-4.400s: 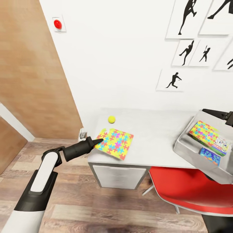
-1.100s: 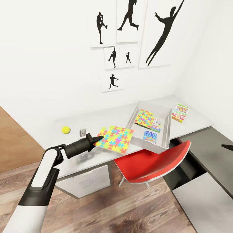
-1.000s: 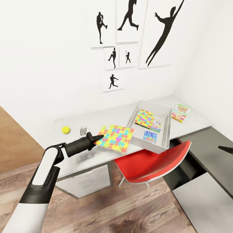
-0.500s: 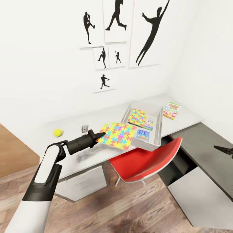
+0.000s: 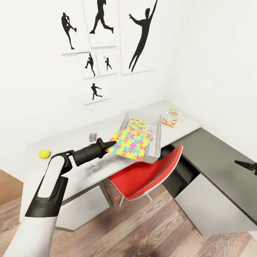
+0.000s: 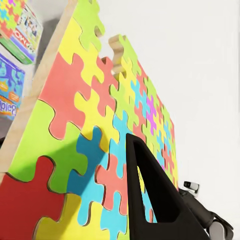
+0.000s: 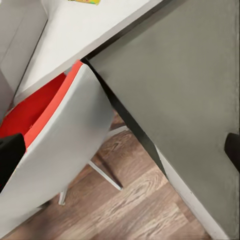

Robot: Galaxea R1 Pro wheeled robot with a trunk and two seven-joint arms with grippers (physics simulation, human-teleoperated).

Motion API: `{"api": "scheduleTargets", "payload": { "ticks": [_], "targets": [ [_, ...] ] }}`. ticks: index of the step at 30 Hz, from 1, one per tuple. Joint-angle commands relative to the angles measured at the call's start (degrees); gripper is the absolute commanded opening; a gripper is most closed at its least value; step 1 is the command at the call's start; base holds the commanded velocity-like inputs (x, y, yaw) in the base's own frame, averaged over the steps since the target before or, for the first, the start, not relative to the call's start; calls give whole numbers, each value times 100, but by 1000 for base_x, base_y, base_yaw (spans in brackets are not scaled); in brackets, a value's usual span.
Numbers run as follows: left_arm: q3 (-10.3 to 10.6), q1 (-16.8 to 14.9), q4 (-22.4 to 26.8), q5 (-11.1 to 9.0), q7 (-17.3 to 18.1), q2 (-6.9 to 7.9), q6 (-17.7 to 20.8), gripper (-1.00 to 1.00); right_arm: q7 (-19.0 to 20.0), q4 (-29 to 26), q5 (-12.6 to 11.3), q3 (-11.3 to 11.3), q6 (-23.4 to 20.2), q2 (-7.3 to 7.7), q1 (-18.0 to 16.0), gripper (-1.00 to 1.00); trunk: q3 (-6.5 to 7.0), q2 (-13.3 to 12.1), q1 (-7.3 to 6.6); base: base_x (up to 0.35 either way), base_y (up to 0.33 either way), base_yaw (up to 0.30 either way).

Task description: Put all the toys in the child's room - the three board games (two on the bed and one on the table), the two jigsaw puzzles on the table, and the tennis ball on the table - inside the toy box on the table in the child's room.

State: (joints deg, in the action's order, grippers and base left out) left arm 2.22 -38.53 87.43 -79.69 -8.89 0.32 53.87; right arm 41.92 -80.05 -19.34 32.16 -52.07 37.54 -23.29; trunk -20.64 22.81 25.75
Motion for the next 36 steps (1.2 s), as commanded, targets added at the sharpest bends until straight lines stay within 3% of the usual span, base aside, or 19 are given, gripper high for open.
{"api": "scheduleTargets", "payload": {
  "ticks": [1,14,29,32,36],
  "targets": [
    [7,-27,10,-42,-67,0,9,-100,32,0,9,1,-25,-2,-9,100,-10,10,3,0,0,-284],
    [-19,-131,27,-63,-65,49,9,-100,59,-2,16,-3,-15,-115,-5,100,-10,10,3,15,0,-251],
    [-31,-199,31,-26,-177,42,2,-100,61,-51,14,-2,-14,-239,53,100,-10,10,3,174,0,-43],
    [-18,-102,-65,-23,-98,115,-44,-100,31,47,-13,95,-44,-336,-44,100,-10,11,3,0,0,0],
    [-18,12,-65,-23,-98,115,-44,-100,31,142,-13,105,-44,-349,-93,100,-10,11,3,0,0,0]
  ]
}}
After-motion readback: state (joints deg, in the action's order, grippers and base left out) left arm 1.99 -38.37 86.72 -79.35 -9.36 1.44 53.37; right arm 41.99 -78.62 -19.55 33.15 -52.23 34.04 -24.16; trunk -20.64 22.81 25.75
